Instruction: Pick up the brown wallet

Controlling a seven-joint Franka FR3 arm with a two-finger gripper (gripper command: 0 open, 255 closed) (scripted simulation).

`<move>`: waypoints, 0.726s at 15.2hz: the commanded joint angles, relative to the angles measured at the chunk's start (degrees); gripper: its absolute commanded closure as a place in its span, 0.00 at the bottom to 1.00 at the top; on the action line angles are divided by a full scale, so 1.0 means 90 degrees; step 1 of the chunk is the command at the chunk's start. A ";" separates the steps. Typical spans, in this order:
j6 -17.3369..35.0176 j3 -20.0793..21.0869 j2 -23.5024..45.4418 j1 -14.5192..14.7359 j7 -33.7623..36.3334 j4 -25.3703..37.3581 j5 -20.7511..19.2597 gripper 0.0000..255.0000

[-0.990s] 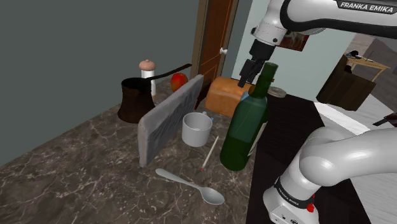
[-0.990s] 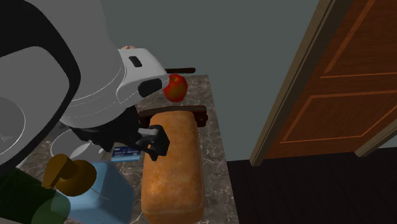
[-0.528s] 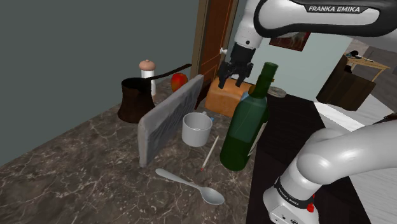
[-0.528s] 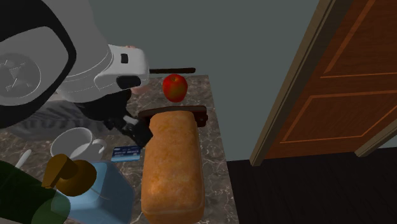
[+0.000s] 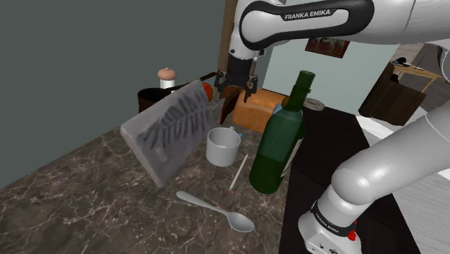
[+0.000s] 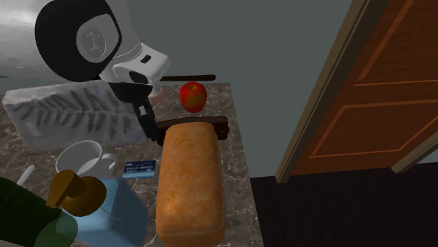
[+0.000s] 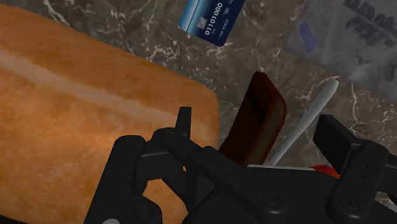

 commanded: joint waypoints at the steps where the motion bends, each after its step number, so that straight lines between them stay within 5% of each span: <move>1: 0.0063 0.0245 0.0600 -0.0224 0.1132 0.0409 -0.0186 0.00; 11: 0.0713 0.0343 0.0932 -0.0268 0.1564 0.0029 -0.0303 0.00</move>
